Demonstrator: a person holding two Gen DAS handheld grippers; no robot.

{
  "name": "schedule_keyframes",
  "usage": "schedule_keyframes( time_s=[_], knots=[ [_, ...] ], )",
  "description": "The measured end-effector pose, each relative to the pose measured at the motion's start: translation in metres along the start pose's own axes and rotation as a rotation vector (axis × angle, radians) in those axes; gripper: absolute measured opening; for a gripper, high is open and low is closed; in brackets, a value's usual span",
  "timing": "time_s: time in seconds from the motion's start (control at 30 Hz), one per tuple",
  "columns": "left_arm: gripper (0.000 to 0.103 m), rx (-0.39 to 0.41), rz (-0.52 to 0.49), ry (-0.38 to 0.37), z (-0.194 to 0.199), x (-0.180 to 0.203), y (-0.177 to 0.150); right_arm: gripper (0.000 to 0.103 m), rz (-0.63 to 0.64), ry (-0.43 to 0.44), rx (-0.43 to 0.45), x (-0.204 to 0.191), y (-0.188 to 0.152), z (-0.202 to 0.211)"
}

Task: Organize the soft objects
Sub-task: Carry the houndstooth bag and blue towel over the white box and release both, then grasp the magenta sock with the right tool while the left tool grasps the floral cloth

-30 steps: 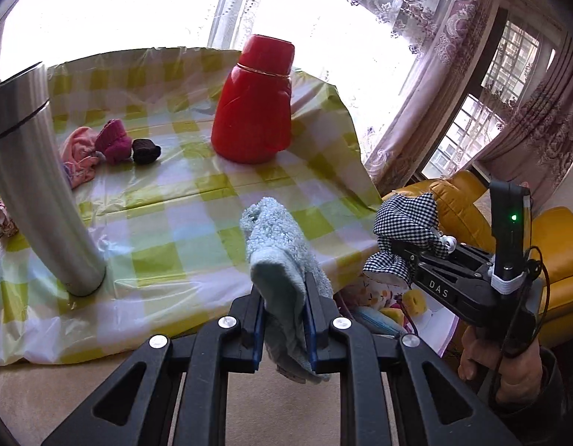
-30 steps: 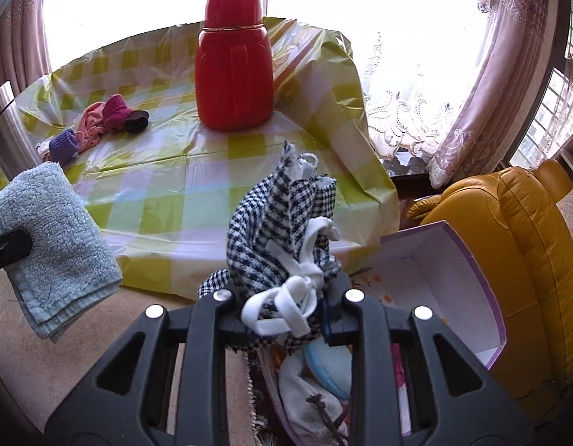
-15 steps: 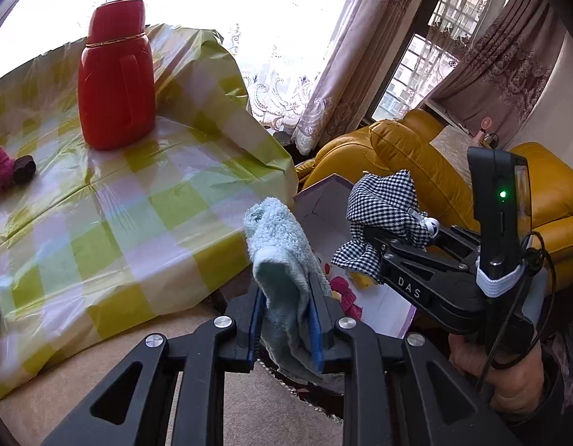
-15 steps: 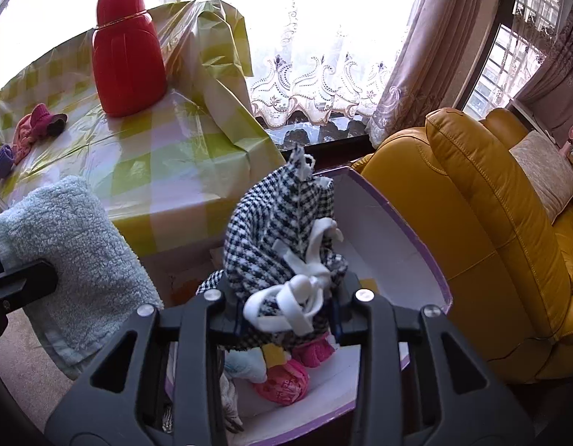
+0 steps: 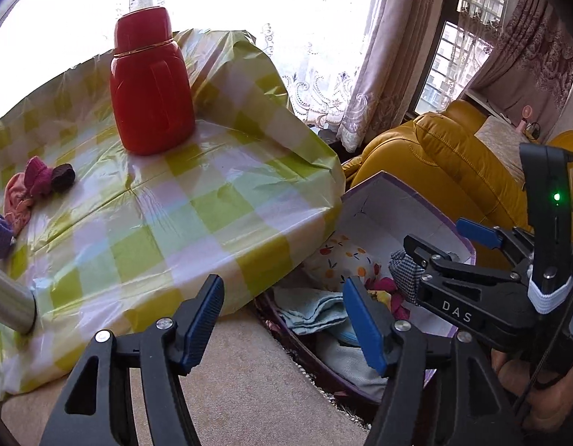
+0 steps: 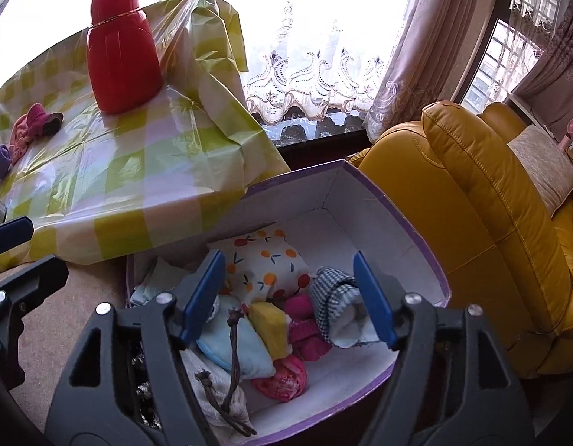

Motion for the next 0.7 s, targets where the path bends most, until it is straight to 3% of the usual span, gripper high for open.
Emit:
schedule_keyframes(
  time_s=[0.4,0.5,0.7],
  knots=[
    [0.067,0.03,0.099,0.1,0.036,-0.084,-0.026,0.078,0.093,0.117,0.026,-0.075,0.022,0.01],
    [0.067,0.053,0.171,0.155,0.06,-0.129,-0.049,0.079,0.127,0.158,0.036,-0.101,0.028,0.012],
    [0.068,0.071,0.407,0.326,0.108,-0.246,-0.105,0.08,0.208,0.235,0.029,-0.16,0.04,0.002]
  ],
)
Point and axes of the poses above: each gripper's, at about its wrist camera, not at the fingertips, and z roughly against the way its jaws point, x to its right, y to its top, the point moved 7 cm from there along -z, roughly the way its jaws point, and after that the axes turned 3 degrees about y, right-handed, at the moved point
